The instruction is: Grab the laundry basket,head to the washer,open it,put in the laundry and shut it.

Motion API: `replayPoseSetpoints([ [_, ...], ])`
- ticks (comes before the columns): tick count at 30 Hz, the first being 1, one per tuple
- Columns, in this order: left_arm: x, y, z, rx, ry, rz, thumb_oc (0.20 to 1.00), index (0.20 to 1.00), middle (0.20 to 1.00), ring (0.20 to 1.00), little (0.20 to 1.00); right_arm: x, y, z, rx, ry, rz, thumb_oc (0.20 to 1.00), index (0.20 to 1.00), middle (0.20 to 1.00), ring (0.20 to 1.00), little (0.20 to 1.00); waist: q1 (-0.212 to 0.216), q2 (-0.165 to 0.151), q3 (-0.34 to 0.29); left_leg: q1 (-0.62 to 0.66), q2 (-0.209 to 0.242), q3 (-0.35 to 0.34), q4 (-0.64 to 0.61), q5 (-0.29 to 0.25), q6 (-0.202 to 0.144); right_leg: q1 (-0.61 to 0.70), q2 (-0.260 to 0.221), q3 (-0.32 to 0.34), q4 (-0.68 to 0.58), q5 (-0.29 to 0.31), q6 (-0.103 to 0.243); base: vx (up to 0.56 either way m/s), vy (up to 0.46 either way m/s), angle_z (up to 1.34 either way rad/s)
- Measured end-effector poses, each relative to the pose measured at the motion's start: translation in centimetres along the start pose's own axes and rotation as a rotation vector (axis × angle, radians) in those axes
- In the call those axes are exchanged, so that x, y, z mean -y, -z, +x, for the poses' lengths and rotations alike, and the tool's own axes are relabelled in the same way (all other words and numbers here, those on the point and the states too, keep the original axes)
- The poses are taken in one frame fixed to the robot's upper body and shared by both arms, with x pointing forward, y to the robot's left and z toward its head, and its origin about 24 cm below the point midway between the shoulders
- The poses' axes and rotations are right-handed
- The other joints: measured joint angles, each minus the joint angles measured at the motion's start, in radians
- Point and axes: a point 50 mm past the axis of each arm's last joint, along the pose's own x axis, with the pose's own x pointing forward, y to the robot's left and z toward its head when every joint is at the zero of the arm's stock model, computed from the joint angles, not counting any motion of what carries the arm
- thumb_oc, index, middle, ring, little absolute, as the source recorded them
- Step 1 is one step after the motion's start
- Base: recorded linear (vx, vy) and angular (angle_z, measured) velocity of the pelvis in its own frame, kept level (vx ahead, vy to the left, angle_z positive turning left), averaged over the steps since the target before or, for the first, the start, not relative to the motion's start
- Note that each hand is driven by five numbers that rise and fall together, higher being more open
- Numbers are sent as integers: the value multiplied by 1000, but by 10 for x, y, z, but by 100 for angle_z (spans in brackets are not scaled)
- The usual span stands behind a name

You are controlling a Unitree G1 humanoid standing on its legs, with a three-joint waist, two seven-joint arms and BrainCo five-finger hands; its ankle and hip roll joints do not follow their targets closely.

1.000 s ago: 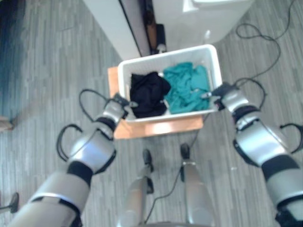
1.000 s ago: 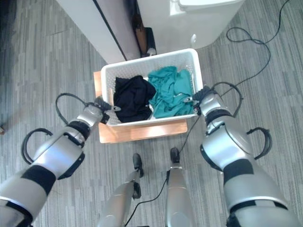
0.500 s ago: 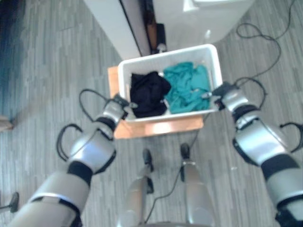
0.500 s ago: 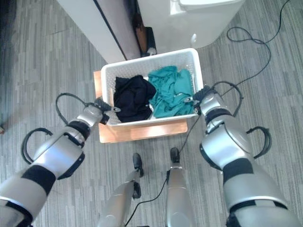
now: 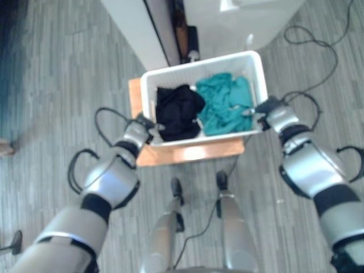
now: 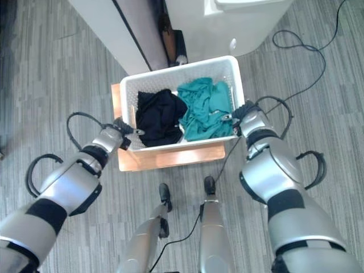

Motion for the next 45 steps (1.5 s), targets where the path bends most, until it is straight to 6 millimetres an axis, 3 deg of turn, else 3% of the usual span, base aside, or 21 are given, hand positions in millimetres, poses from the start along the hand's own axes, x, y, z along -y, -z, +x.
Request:
replayPoseSetpoints([
  [5, 0, 0, 0, -1, -1, 6, 1000, 1000, 1000, 1000, 1000, 0, -1, 0, 2, 0, 2, 1000, 1000, 1000, 1000, 1000, 0, -1, 1, -1, 0, 0, 0, 0, 0, 0, 0, 0, -2, 0, 0, 0, 0, 0],
  [6, 0, 0, 0, -1, -1, 6, 1000, 1000, 1000, 1000, 1000, 0, -1, 0, 2, 0, 2, 937, 937, 937, 937, 937, 0, -1, 1, -1, 0, 0, 0, 0, 0, 0, 0, 0, -3, 0, 0, 0, 0, 0],
  [7, 0, 0, 0, -1, -1, 6, 909, 909, 909, 909, 909, 0, -1, 0, 3, 0, 2, 517, 517, 517, 517, 517, 0, -1, 1, -2, 0, 0, 0, 0, 0, 0, 0, -1, -4, 0, 0, 0, 0, 0],
  [8, 0, 0, 0, 0, -1, 8, 592, 592, 592, 592, 592, 0, -1, 0, 4, -1, 2, 438, 438, 438, 438, 438, -1, -2, 1, -2, 0, -1, 0, 0, 0, 0, 1, -1, -4, 0, -1, 0, 0, 0],
  [9, 0, 0, 0, 1, -1, 8, 200, 200, 200, 200, 200, 0, -1, 0, 4, -2, 2, 200, 200, 200, 200, 200, -1, -2, 2, -2, 0, -1, 0, 0, 0, 0, 1, -1, -5, 1, -1, 0, 0, 0],
  [30, -7, -9, 0, 74, -36, 30, 200, 200, 200, 200, 200, 4, -5, 0, 51, 28, -30, 200, 200, 200, 200, 200, 2, -25, 17, -16, 2, -2, 17, -1, 0, -3, 2, -1, -9, 3, -4, 0, 0, 0],
  [37, -12, -21, -1, 142, -48, 76, 200, 200, 200, 200, 200, 9, 8, 1, 91, 22, -48, 200, 200, 200, 200, 200, 5, -46, 44, 31, 3, -5, 10, -1, 0, 50, 0, -11, -23, 7, -5, 4, 4, 1],
  [45, -19, -27, -7, 304, -40, 162, 200, 200, 200, 200, 200, 25, 23, -7, 183, 24, -62, 200, 200, 200, 200, 200, 10, -47, 77, 118, 3, -17, -7, -1, 0, 148, -2, -26, -52, 8, -3, 46, 13, 4],
])
